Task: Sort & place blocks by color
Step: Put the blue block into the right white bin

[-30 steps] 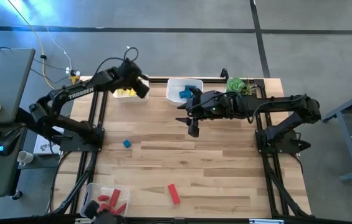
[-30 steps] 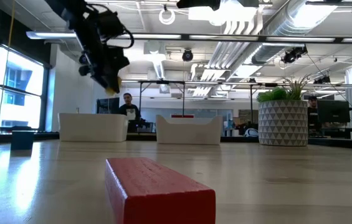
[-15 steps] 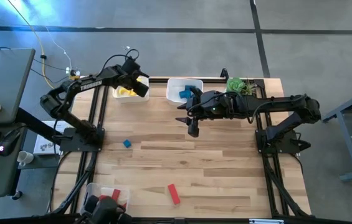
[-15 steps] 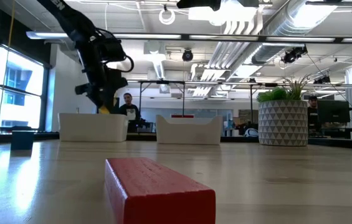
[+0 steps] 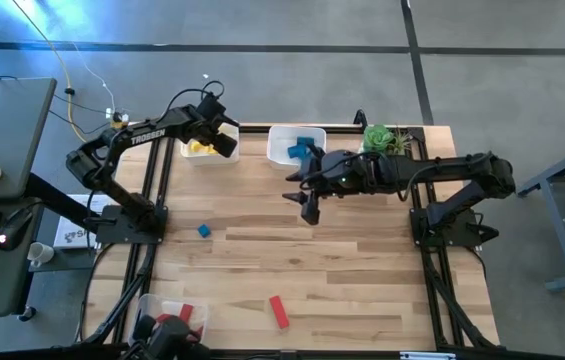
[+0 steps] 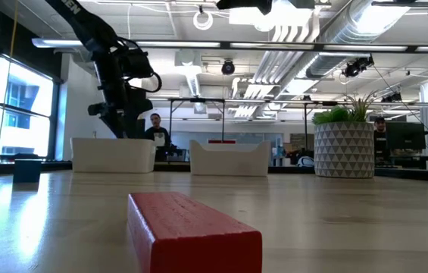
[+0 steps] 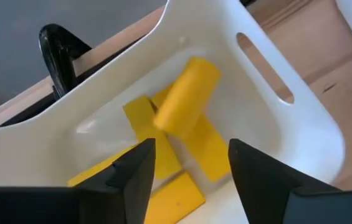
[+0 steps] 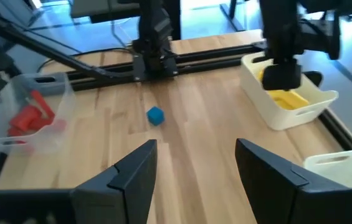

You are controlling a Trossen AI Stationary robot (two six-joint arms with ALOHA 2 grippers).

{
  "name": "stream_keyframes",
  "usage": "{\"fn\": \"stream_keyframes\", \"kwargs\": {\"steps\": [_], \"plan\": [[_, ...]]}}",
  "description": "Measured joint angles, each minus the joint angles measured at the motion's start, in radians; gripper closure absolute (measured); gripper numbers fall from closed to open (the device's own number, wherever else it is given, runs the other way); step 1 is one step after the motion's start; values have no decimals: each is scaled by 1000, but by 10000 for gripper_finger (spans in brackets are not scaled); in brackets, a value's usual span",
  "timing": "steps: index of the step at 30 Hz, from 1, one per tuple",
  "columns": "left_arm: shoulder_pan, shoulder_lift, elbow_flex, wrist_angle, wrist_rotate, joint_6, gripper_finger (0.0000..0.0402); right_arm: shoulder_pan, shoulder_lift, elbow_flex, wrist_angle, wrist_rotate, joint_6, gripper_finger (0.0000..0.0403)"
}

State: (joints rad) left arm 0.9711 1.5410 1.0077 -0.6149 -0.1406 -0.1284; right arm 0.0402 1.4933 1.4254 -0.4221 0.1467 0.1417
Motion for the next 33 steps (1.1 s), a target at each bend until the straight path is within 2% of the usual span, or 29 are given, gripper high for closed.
{"fn": "stream_keyframes", "kwargs": {"steps": [6,14,19,33], "plan": [[-1,-47,0,-37,15,0,206,43,0,0,26,0,-8,198],[-55,-165,0,-191,147,-60,205,67,0,0,21,11,-10,198],[-170,-213,0,-297,182,-107,205,67,0,0,6,11,-10,199],[-525,-221,0,-488,155,-240,206,67,0,0,-31,11,-11,198]]}}
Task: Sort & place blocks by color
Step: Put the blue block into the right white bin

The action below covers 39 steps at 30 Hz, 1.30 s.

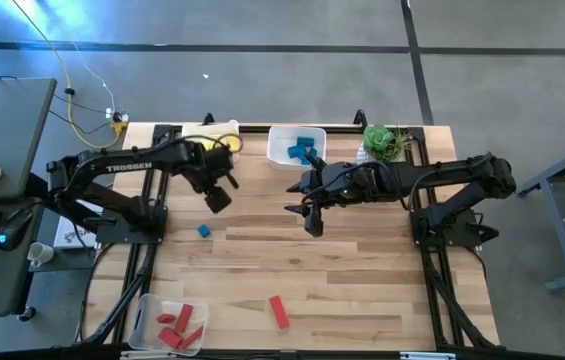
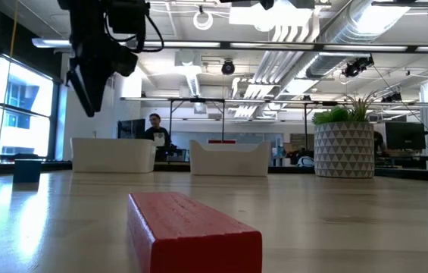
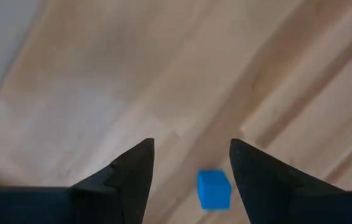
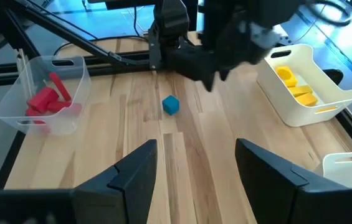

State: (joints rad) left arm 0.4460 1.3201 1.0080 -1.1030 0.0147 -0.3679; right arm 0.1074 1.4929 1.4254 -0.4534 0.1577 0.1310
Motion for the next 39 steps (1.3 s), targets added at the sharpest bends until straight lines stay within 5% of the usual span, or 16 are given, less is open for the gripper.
{"fn": "stream_keyframes", "kwargs": {"steps": [10,17,26,39], "plan": [[-182,0,-4,-75,1,-108,200,0,0,0,1,0,0,198],[-277,0,-129,-8,4,-316,183,0,0,0,1,0,0,198],[-316,1,-226,64,5,-433,185,0,0,0,2,0,0,198],[-317,11,-310,177,47,-407,183,0,0,0,2,0,0,199]]}}
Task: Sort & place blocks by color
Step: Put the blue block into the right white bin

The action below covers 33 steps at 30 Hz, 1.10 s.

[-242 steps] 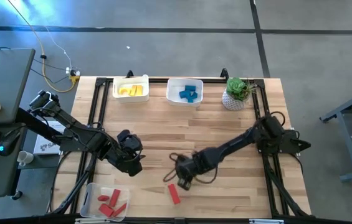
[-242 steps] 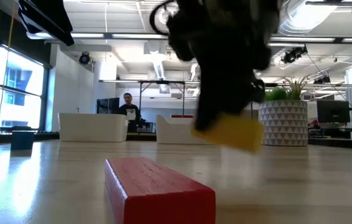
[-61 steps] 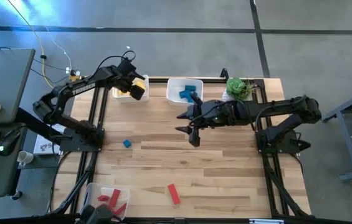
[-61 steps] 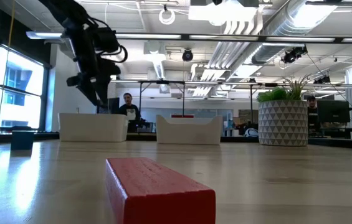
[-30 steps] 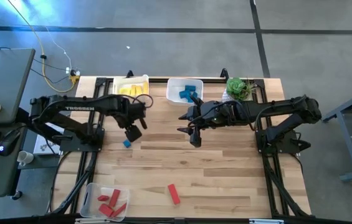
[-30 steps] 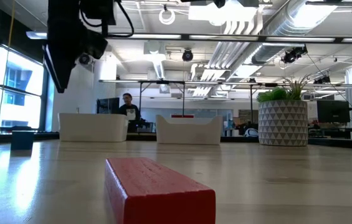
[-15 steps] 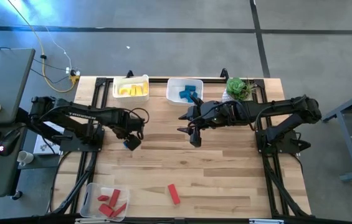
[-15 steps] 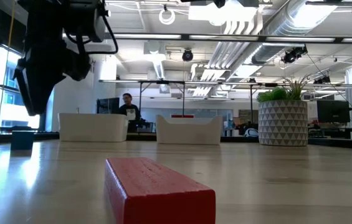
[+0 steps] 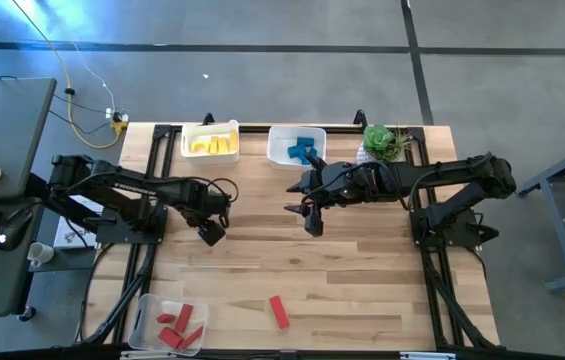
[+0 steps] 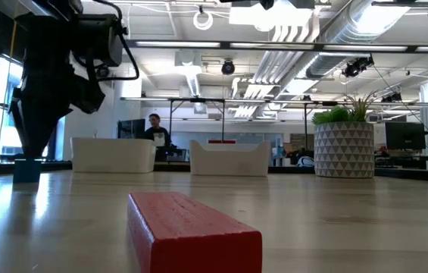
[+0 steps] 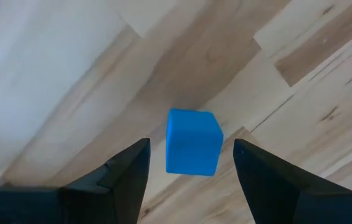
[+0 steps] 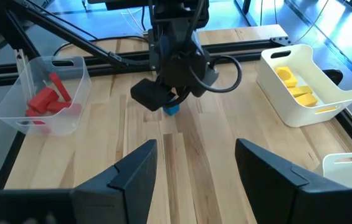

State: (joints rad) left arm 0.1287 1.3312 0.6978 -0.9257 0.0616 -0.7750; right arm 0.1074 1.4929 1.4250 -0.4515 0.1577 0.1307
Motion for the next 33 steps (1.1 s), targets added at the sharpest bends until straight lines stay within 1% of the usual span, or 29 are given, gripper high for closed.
{"fn": "stream_keyframes", "kwargs": {"steps": [2,7,12,15,19,22,28,33], "plan": [[0,0,-20,10,15,0,183,0,0,0,0,0,0,198],[0,4,-66,41,16,-8,183,0,0,0,0,0,0,198],[0,4,-94,122,-1,-7,184,-3,0,0,0,1,0,198],[0,4,-94,132,-28,1,187,-3,0,0,0,12,0,198],[0,4,-94,128,-5,8,210,-3,0,0,0,27,0,199],[0,4,-94,127,23,10,239,-3,0,0,0,27,0,198],[0,3,-93,123,25,40,293,-3,0,0,0,27,0,198],[0,3,-93,143,33,84,297,-3,0,0,0,27,0,198]]}}
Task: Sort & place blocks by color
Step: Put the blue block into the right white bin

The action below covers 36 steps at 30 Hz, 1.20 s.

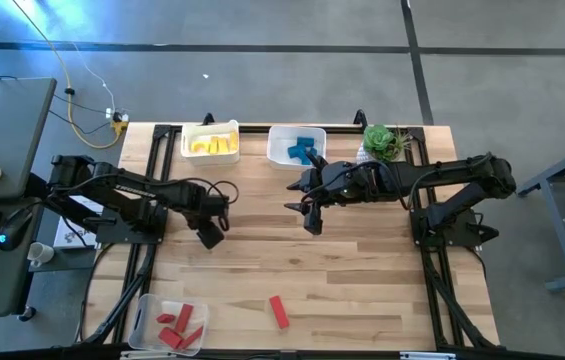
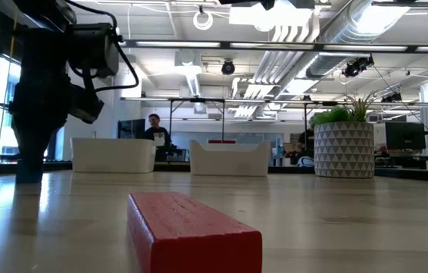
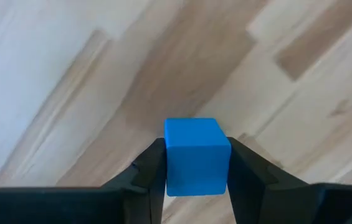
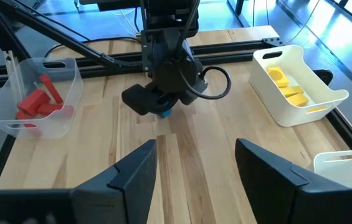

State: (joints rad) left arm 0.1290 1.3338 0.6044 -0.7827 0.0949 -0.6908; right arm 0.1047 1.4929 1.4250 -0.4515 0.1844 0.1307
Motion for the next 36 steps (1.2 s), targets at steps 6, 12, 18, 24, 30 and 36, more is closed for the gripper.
{"fn": "stream_keyframes", "kwargs": {"steps": [6,12,18,24,30,36], "plan": [[10,-3,-1,145,87,27,297,0,0,0,0,0,-8,198],[10,-3,-1,393,197,36,295,0,0,0,0,-15,-77,198],[10,-4,-1,660,254,40,295,1,0,0,-15,-142,-122,198],[10,-4,-1,953,273,15,295,28,0,0,-62,-163,-151,198],[10,-4,-1,1242,225,-13,294,58,0,0,-64,-155,-223,198],[10,-5,-1,1401,164,-34,295,78,0,0,-64,-155,-277,198]]}}
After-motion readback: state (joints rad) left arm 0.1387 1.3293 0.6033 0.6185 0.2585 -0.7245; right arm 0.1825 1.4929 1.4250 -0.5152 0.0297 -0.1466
